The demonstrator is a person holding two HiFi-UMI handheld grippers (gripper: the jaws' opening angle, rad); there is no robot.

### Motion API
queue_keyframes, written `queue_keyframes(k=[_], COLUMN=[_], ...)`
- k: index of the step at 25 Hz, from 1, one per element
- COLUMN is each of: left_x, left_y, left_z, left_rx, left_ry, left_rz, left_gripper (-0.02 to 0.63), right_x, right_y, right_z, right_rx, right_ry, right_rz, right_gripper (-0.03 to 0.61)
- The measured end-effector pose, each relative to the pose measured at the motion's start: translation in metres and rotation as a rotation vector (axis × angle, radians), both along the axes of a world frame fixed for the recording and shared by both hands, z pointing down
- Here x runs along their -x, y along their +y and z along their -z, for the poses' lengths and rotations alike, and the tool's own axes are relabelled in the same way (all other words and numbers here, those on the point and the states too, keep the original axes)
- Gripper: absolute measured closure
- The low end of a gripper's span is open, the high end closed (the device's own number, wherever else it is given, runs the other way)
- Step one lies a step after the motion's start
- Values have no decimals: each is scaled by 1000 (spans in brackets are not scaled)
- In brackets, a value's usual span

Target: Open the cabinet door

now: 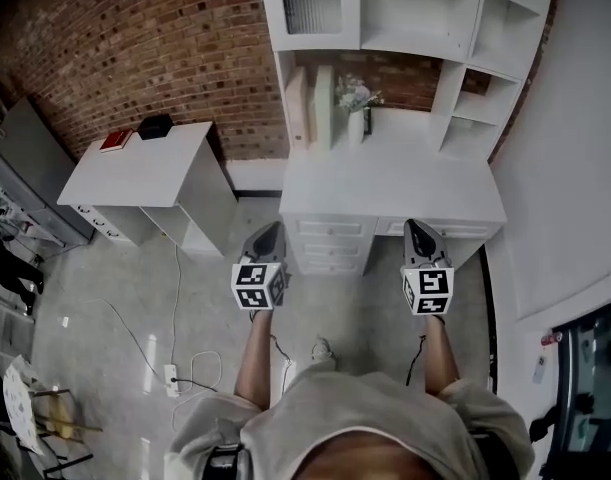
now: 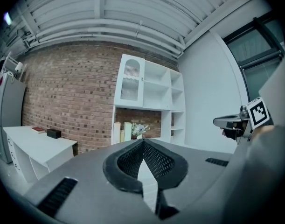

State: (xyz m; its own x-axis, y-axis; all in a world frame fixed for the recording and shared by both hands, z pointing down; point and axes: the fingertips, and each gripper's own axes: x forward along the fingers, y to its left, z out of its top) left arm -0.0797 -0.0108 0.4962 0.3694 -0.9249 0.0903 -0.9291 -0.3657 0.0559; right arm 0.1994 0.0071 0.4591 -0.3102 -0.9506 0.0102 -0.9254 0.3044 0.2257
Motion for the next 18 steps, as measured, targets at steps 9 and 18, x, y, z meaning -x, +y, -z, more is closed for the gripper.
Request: queue_keyframes(k=[9, 18], left_x=[29, 30], left_y=[-107, -182], left_z=[7, 0], left_rx=[-17, -13], left_ry=[19, 17], left_rz=[-49, -104], left_gripper=[588, 588], right_x=[30, 40], right_y=[-88, -149], right_z=[7, -8], right_rx=[-8, 15], right_ry=[15, 32], right_rz=[-54, -87], right_gripper=[566, 566])
